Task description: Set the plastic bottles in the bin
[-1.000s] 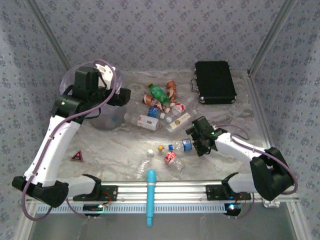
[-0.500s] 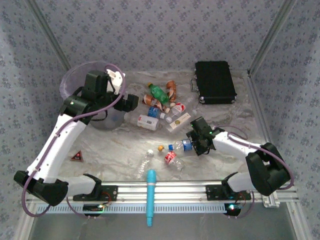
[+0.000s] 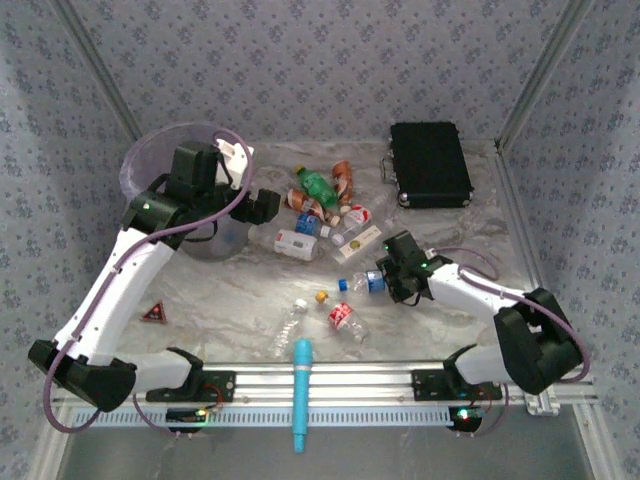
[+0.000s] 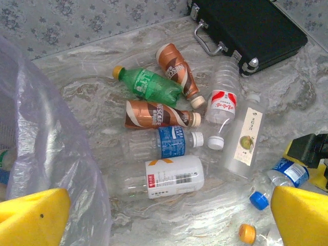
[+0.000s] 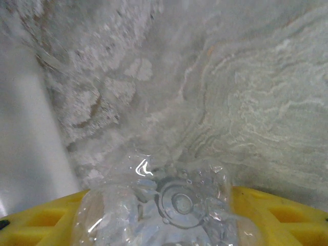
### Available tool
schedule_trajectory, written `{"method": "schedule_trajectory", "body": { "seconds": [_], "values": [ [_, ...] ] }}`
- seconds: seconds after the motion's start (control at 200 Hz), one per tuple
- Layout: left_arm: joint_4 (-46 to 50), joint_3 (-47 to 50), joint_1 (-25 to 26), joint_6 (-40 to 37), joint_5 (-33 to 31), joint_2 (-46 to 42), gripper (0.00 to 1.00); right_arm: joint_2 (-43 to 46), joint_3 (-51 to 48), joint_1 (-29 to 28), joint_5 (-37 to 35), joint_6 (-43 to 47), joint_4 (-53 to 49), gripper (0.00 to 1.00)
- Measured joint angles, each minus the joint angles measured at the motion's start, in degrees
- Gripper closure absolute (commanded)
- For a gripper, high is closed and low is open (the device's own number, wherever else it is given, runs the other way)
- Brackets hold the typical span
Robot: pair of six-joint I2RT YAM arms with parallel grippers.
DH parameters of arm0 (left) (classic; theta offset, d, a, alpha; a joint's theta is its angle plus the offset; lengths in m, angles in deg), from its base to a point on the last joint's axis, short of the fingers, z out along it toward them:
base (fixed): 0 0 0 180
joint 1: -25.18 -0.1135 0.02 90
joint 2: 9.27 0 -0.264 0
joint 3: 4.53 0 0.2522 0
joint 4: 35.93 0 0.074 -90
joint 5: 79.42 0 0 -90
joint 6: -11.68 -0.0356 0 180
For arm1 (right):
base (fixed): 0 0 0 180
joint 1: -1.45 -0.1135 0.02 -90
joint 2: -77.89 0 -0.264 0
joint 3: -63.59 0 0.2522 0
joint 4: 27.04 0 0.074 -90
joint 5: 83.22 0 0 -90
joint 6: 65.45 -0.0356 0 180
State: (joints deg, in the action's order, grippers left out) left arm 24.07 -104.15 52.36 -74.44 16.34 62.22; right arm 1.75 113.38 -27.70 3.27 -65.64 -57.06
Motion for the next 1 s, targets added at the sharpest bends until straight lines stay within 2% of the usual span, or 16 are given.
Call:
{"method": "schedule_trajectory", "body": {
  "seconds": [0.245,0.405,0.545,0.64,0.76,0.999],
  "values": [
    [-0.24,-1.33,2.23,0.00,4.98,2.32,0.00,6.32,0.44,5.60,0.66,3.87,-1.70,0.44],
    [-0.28,-4.50,5.73,-0.20,9.16,5.73,0.00,6.97,5.99,11.41,3.87,13.62,-6.62,0.49],
    [-3.41,-4.61,7.08,3.15,16.44,8.31,0.00,6.69,14.08,14.71,7.39,25.42,-11.65,0.51],
    [-8.48,-4.61,8.44,6.95,21.49,11.21,0.00,4.66,21.51,15.50,10.86,34.51,-15.41,0.53],
    [-12.59,-4.61,12.00,9.86,24.55,15.17,0.01,1.68,29.77,15.41,16.04,44.28,-18.29,0.54],
    [-14.86,-4.61,15.78,12.81,26.51,20.81,0.02,0.44,36.52,15.17,24.57,50.90,-18.82,0.54]
  ]
}}
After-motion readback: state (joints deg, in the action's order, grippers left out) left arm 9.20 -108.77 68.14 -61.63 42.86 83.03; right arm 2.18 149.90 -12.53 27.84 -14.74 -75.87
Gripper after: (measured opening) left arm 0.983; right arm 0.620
